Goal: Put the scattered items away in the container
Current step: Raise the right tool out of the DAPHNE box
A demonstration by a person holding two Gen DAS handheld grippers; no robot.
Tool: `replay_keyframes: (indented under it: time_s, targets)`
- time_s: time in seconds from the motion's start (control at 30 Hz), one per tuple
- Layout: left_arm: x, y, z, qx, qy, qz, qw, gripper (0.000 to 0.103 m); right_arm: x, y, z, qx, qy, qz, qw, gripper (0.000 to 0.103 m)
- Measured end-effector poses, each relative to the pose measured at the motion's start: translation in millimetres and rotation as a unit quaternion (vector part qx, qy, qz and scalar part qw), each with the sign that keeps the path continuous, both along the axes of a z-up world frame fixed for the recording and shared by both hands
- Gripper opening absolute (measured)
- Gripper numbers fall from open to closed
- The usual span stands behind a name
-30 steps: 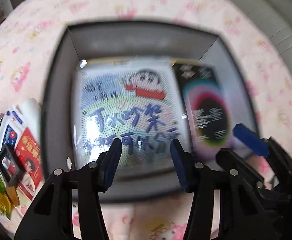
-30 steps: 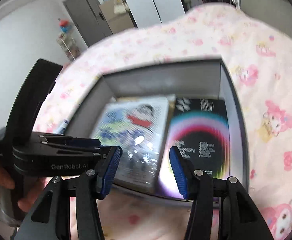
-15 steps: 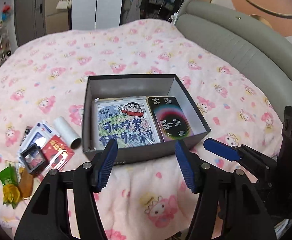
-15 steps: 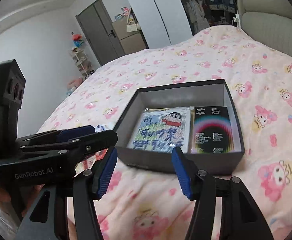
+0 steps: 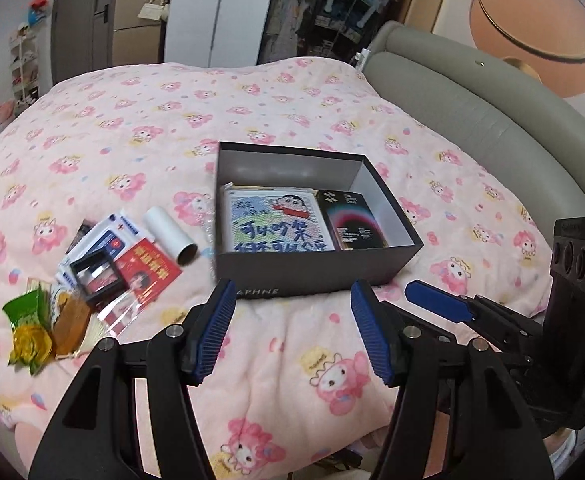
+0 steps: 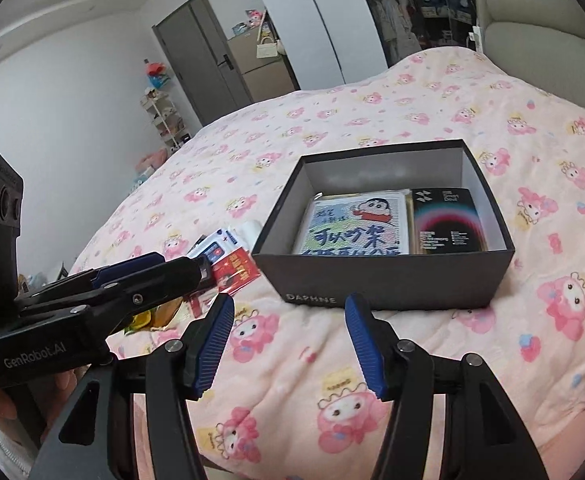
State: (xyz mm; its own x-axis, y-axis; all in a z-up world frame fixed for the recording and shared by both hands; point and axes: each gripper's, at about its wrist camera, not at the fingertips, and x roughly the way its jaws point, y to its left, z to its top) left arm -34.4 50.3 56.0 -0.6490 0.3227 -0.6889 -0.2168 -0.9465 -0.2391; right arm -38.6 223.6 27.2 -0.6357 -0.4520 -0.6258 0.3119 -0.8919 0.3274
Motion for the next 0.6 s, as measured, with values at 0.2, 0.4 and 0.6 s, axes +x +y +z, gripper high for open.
replay_keyframes:
  time_s: [0.2, 0.4, 0.6]
  targets:
    - [21.0, -28.0, -6.5, 0.006, 0.003, 0.017, 0.9998, 0.061, 11.9, -27.6, 1.2, 0.021, 0.001, 0.025, 0.999, 0.054]
    - [37.9, -56.1, -23.4, 0.015, -0.006, 0.034, 0.9993, 0.061, 19.0, -58.2, -9.8, 0.040, -0.011, 0.049, 0.998, 0.054]
    - [53.0, -89.8, -47.7, 0.032, -0.025, 0.060, 0.9973, 0.061, 23.5, -91.4, -28.9, 0.060, -0.033, 0.075, 0.995, 0.054]
